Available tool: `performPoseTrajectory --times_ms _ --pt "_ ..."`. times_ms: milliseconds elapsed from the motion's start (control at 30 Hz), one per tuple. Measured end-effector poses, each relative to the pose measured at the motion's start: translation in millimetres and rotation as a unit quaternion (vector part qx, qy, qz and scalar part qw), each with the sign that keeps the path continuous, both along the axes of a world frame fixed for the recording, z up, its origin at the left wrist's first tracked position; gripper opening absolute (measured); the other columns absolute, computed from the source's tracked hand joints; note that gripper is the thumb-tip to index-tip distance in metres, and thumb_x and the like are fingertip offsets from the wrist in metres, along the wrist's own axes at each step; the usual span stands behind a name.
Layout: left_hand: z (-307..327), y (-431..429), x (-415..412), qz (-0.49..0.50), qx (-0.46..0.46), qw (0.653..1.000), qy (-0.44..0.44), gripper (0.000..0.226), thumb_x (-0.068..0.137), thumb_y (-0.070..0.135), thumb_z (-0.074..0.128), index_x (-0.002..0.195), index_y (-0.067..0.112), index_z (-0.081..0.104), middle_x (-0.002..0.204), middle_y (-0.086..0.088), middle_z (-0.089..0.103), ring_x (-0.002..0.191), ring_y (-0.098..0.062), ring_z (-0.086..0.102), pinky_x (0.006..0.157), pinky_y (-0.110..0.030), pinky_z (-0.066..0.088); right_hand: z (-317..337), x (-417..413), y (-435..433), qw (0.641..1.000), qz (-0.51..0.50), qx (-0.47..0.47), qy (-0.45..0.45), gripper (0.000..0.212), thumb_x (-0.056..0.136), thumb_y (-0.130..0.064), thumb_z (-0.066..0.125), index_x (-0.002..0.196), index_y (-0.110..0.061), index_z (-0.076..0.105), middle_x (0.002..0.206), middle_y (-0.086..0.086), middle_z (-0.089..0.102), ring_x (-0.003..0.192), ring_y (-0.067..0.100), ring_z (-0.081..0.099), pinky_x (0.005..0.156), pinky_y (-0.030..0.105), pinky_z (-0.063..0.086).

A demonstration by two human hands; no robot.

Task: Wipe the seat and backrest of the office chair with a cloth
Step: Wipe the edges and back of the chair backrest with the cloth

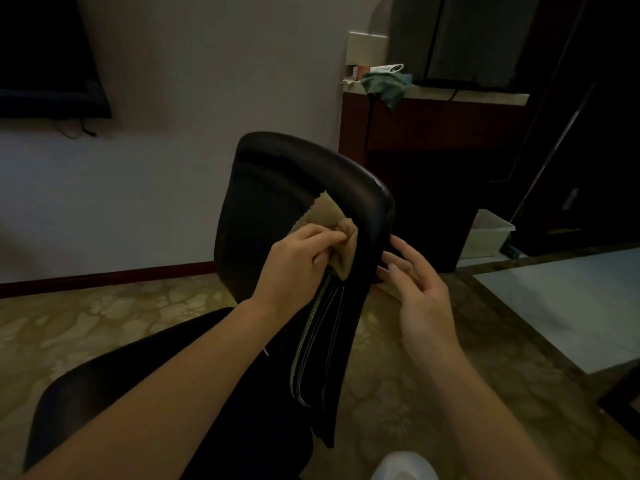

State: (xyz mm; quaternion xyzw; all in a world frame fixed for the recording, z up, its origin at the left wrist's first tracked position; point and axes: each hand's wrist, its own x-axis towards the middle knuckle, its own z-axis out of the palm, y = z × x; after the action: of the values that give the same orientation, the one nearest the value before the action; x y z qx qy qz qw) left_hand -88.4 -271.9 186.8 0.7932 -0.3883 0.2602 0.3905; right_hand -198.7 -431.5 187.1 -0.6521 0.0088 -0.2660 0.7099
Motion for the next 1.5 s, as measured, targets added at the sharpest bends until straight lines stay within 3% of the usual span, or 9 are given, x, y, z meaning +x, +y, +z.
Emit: performPoseTrajectory --times_ms 200,300,500,667,867,1100,1233,1433,1500 --pt "7.4 -14.4 -11.3 0.008 -0.029 0.995 0.097 0.031 0.101 0.028 0.060 0.131 0.025 0.067 0.129 0.010 0.055 0.115 -0.002 0.054 0.101 -0.024 0.050 0.1 14.3 -0.2 0.983 -0.067 -0.170 0.031 0.041 0.092 -0.016 0.065 0.131 -0.029 0.058 0.104 -0.006 0.069 0.093 0.001 0.066 0.074 0.017 0.055" --pt "2.9 -16.9 -15.8 0.022 -0.041 0.996 0.081 0.032 0.098 0.032 0.065 0.129 0.027 0.068 0.127 0.012 0.057 0.112 0.001 0.053 0.098 -0.016 0.048 1.9 18.4 -1.0 0.971 -0.095 -0.217 0.039 0.038 0.091 -0.019 0.067 0.127 -0.027 0.060 0.101 -0.011 0.068 0.092 -0.004 0.063 0.075 0.016 0.055" --pt "-16.7 -7.8 -12.0 0.032 -0.017 0.999 0.013 0.028 0.098 0.026 0.060 0.122 0.018 0.072 0.116 0.002 0.067 0.105 -0.007 0.061 0.095 -0.025 0.053 -6.4 19.0 2.5 0.967 -0.121 -0.217 0.055 0.042 0.093 -0.027 0.066 0.133 -0.031 0.054 0.107 -0.015 0.067 0.101 -0.004 0.062 0.078 0.010 0.051" --pt "-50.5 10.9 -8.3 0.065 -0.032 0.995 0.065 0.029 0.096 0.012 0.065 0.124 0.017 0.072 0.115 0.003 0.066 0.101 -0.010 0.064 0.090 -0.037 0.059 -7.8 20.0 5.8 0.969 -0.126 -0.206 0.042 0.043 0.093 -0.021 0.066 0.132 -0.034 0.051 0.100 -0.017 0.063 0.091 -0.011 0.061 0.069 0.000 0.043" --pt "-23.0 4.5 1.0 0.058 -0.055 0.996 0.050 0.028 0.098 0.012 0.064 0.125 0.016 0.071 0.112 0.003 0.067 0.096 -0.005 0.062 0.089 -0.032 0.057 -14.6 23.8 3.1 0.971 -0.111 -0.208 0.038 0.050 0.091 -0.017 0.069 0.134 -0.032 0.051 0.104 -0.013 0.066 0.095 -0.005 0.063 0.076 0.006 0.049" --pt "-5.1 -8.4 -2.1 0.011 0.002 1.000 -0.006 0.031 0.099 0.019 0.061 0.129 0.020 0.069 0.119 0.001 0.062 0.105 -0.010 0.060 0.094 -0.030 0.054 -18.2 24.0 1.6 0.966 -0.114 -0.231 0.032 0.049 0.092 -0.020 0.067 0.135 -0.036 0.049 0.106 -0.014 0.064 0.097 -0.010 0.059 0.074 0.003 0.047" --pt "-38.5 1.0 -8.5 0.045 0.015 0.999 0.026 0.039 0.100 0.018 0.060 0.140 0.020 0.060 0.116 0.001 0.055 0.099 -0.012 0.057 0.088 -0.033 0.055 -20.7 24.7 0.6 0.966 -0.109 -0.232 0.033 0.054 0.091 -0.019 0.068 0.139 -0.032 0.048 0.110 -0.013 0.064 0.102 -0.007 0.060 0.080 0.005 0.048" --pt "-37.1 2.0 -12.6 0.049 -0.012 0.988 0.145 0.043 0.106 0.015 0.047 0.148 0.019 0.051 0.126 0.010 0.042 0.109 0.000 0.045 0.094 -0.007 0.037 -22.3 25.2 2.0 0.961 -0.123 -0.245 0.028 0.056 0.091 -0.020 0.067 0.141 -0.033 0.046 0.112 -0.013 0.065 0.105 -0.003 0.061 0.083 0.012 0.052" --pt "-36.0 4.9 -11.0 0.091 0.020 0.992 0.090 0.044 0.102 0.015 0.054 0.146 0.020 0.054 0.129 0.003 0.046 0.116 -0.006 0.043 0.102 -0.019 0.038 -21.9 24.5 3.4 0.960 -0.126 -0.249 0.025 0.055 0.092 -0.020 0.067 0.142 -0.032 0.047 0.112 -0.015 0.065 0.106 -0.004 0.060 0.085 0.016 0.053"
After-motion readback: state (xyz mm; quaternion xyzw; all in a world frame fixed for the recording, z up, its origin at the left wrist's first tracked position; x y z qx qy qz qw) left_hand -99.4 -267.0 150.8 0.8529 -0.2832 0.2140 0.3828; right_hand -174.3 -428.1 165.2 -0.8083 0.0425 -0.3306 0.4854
